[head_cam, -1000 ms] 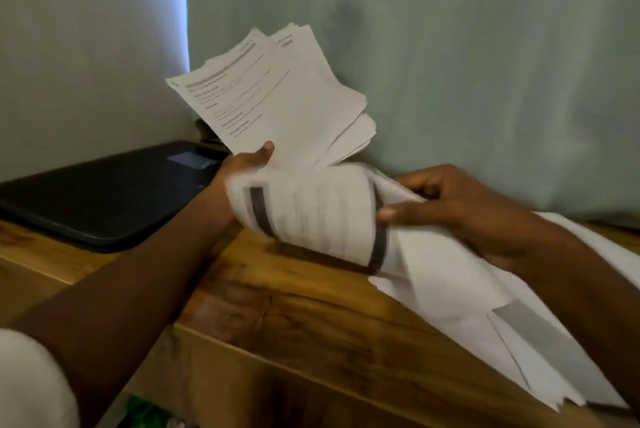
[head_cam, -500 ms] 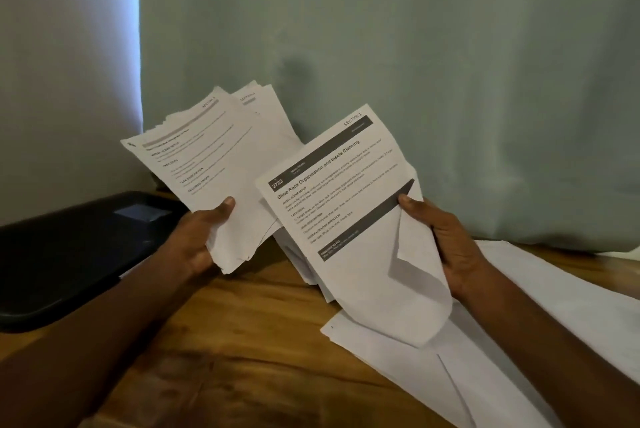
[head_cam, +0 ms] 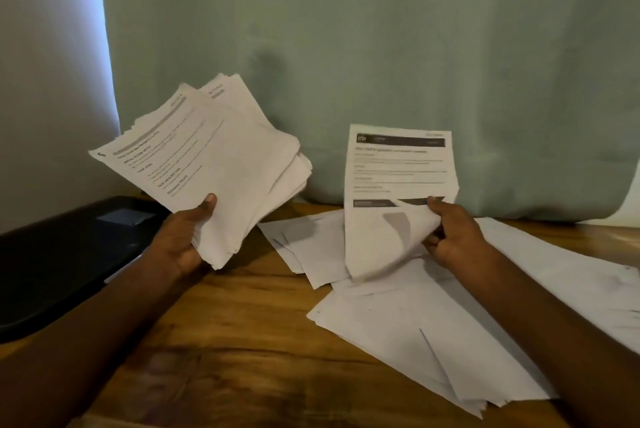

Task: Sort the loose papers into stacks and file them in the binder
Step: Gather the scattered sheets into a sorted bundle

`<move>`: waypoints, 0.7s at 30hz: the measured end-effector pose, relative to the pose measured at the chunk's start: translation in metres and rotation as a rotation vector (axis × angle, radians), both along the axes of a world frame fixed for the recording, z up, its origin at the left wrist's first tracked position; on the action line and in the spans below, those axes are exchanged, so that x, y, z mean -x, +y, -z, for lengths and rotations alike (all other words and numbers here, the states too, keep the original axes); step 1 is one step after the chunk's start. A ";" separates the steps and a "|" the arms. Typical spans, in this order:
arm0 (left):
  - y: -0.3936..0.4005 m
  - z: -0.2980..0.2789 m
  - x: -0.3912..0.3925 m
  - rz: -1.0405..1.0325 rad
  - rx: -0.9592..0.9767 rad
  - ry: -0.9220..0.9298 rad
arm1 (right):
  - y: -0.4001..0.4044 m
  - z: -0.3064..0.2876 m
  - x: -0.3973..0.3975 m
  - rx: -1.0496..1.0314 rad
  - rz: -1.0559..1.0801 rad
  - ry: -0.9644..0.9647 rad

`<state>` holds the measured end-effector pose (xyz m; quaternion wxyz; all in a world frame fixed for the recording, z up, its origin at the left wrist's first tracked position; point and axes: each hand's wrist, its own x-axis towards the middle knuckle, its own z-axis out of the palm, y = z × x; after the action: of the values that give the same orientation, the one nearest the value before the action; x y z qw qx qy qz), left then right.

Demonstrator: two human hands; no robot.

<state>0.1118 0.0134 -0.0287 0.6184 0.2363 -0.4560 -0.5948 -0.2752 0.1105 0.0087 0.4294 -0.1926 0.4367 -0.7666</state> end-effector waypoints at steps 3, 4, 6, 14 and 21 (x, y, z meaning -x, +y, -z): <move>0.002 -0.006 0.006 0.001 0.004 -0.001 | -0.003 0.004 -0.003 -0.081 -0.155 0.007; 0.004 -0.010 0.011 0.003 0.015 -0.029 | -0.003 0.006 -0.008 -0.099 -0.215 0.016; 0.007 -0.016 0.020 -0.004 0.040 -0.087 | -0.005 0.014 -0.018 -0.140 -0.268 0.124; 0.006 -0.030 0.089 0.158 -0.019 -0.059 | 0.000 0.014 -0.027 -0.098 -0.703 0.190; 0.007 -0.020 0.186 0.184 -0.152 -0.097 | 0.027 -0.018 0.063 -0.643 0.072 1.359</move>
<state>-0.0746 0.0206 -0.0087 0.5185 0.2681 -0.4588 -0.6699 -0.3382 0.1376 0.0265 0.0752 -0.4741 0.8140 -0.3270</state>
